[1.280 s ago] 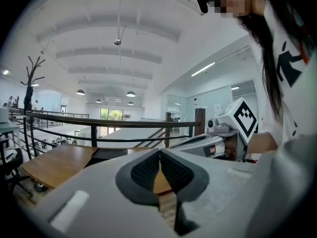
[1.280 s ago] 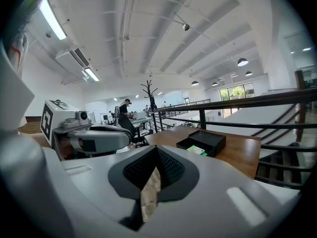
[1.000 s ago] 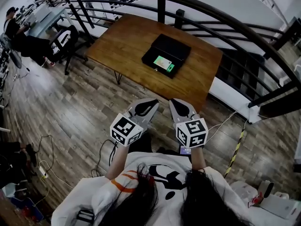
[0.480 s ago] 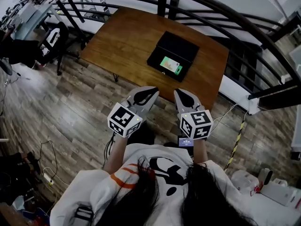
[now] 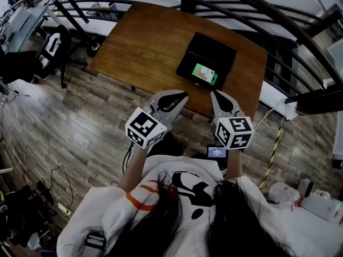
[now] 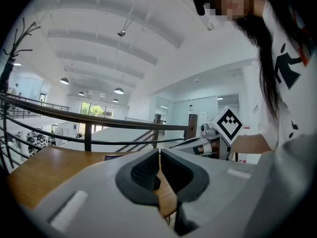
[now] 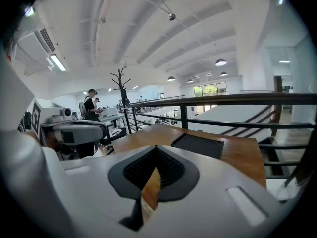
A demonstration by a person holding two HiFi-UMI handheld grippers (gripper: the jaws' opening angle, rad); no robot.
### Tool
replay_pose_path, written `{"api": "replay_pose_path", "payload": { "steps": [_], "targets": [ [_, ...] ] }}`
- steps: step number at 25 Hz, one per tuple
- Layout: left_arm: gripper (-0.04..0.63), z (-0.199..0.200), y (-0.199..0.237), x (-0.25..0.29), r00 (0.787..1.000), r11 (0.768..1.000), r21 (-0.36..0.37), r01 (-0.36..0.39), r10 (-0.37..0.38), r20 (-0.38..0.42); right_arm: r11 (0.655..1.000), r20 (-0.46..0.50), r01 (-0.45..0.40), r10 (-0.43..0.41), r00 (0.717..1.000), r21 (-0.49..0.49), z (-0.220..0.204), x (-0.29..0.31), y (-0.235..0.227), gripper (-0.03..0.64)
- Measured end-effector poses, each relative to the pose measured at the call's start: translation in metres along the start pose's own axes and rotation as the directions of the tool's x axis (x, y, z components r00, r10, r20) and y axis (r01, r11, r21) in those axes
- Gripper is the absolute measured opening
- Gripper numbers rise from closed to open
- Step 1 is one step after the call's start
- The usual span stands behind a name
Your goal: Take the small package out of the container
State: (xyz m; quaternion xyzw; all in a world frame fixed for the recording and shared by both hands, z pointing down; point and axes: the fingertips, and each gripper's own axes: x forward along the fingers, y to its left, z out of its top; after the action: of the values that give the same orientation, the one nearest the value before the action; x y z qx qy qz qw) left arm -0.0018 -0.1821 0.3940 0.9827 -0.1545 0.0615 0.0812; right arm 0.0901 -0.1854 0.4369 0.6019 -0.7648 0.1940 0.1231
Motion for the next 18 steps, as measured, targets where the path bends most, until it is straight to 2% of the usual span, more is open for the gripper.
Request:
{"api": "replay_pose_path", "payload": {
  "steps": [10, 15, 18],
  "targets": [
    [0.0, -0.003, 0.03, -0.015, 1.0, 1.0, 0.0, 0.027, -0.027, 0.003, 0.994, -0.025, 0.108, -0.108, 0.994, 0.006, 0.0, 0.02, -0.032, 0.023],
    [0.0, -0.003, 0.041, -0.008, 0.999, 0.999, -0.012, 0.043, -0.043, 0.0, 0.995, -0.036, 0.081, -0.079, 0.996, 0.062, 0.003, 0.041, -0.048, 0.025],
    [0.0, -0.004, 0.048, -0.001, 0.999, 0.999, -0.018, 0.047, -0.047, -0.004, 0.997, -0.058, 0.051, -0.047, 0.997, 0.059, 0.002, 0.057, -0.053, 0.029]
  ]
}}
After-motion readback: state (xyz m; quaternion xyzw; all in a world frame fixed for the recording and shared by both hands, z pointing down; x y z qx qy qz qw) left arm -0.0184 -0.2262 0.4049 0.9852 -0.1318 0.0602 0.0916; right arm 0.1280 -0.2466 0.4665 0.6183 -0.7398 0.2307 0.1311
